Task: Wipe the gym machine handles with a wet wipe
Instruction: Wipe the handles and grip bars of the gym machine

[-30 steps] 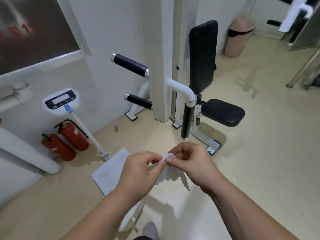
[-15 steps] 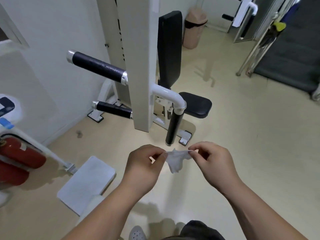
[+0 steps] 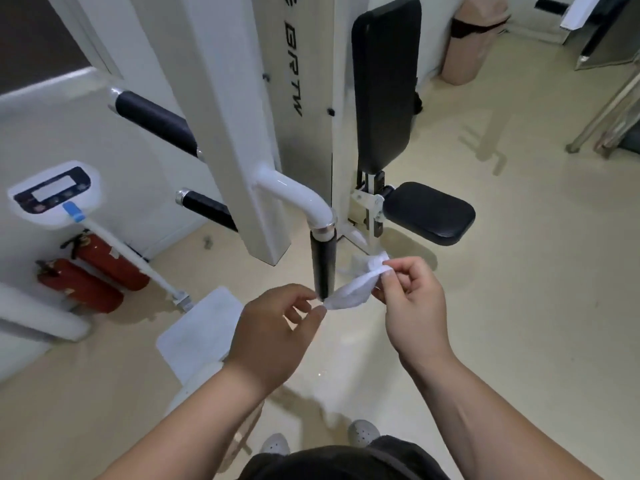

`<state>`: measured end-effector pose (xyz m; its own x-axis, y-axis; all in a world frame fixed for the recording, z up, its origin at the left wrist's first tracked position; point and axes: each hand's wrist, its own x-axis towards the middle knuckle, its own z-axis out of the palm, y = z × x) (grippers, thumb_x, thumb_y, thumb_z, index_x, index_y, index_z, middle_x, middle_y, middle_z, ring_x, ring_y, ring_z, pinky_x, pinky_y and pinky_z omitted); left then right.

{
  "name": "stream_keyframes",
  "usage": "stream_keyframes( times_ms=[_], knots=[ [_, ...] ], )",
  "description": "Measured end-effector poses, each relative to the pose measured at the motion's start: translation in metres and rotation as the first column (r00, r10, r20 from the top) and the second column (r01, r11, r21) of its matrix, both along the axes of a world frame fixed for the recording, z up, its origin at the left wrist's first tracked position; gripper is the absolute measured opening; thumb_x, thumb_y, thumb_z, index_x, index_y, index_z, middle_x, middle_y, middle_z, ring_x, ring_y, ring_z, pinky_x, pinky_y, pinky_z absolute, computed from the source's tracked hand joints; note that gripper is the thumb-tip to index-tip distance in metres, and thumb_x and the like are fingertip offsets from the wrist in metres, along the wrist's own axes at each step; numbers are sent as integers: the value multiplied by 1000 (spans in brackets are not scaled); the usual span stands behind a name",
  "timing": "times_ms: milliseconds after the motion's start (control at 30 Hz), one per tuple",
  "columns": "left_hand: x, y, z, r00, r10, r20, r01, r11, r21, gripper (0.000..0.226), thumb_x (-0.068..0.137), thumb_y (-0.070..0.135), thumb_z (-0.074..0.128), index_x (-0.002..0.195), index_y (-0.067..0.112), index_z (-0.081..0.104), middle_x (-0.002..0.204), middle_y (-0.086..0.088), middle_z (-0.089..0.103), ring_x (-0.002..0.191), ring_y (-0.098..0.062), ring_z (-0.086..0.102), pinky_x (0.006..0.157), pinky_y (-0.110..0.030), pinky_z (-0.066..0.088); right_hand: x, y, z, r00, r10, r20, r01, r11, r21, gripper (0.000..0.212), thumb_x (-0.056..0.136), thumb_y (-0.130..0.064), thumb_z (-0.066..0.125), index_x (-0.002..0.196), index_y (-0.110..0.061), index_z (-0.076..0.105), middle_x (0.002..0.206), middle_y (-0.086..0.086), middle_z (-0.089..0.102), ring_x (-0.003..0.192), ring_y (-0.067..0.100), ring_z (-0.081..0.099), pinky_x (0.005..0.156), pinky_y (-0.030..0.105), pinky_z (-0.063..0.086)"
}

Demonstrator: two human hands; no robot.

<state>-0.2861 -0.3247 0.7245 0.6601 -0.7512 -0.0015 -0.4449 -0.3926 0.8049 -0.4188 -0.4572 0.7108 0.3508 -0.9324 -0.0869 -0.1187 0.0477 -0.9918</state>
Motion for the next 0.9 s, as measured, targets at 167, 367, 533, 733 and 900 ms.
stream_keyframes(
  times_ms=[167, 367, 533, 733, 900],
  knots=[
    [-21, -2, 26, 826, 184, 533, -63, 969, -237, 44, 90, 24, 57, 132, 9, 57, 135, 0, 50, 101, -7, 53, 88, -7, 39, -4, -35, -14, 974, 219, 55, -218, 976, -26, 18, 101, -12, 56, 91, -25, 62, 74, -13, 66, 70, 4, 59, 66, 14, 45],
    [-12, -26, 56, 477, 100, 873, 2, 993, -115, 51, 88, -5, 55, 138, 4, 58, 152, -24, 43, 98, -36, 62, 89, -44, 48, 16, -43, -4, 900, 412, 141, -400, 910, -108, 20, 102, -10, 52, 97, -28, 58, 63, -16, 62, 67, 7, 55, 65, 16, 44],
    [1, -36, 71, 369, 113, 922, -45, 994, -104, 22, 98, 20, 67, 114, 8, 75, 129, -17, 67, 119, -40, 63, 100, -45, 48, 45, -37, 18, 819, 474, 324, -460, 879, -124, 38, 100, -22, 56, 138, -25, 59, 94, -5, 79, 79, 10, 68, 79, 29, 53],
    [7, -49, 68, 541, 189, 820, -19, 977, -213, 28, 91, 28, 74, 111, 9, 75, 129, -8, 62, 120, -28, 60, 106, -35, 47, 63, -23, 9, 830, 325, 454, -348, 937, -35, 21, 99, -14, 65, 116, -14, 77, 102, -6, 79, 100, 15, 74, 96, 46, 58],
    [14, -49, 71, 540, 206, 816, -16, 972, -235, 24, 85, 20, 80, 106, 8, 77, 122, -11, 65, 113, -32, 64, 103, -37, 50, 67, -19, -23, 815, 337, 471, -431, 897, 103, 24, 103, -30, 61, 106, -16, 80, 82, 10, 74, 77, 21, 63, 84, 47, 60]
  ],
)
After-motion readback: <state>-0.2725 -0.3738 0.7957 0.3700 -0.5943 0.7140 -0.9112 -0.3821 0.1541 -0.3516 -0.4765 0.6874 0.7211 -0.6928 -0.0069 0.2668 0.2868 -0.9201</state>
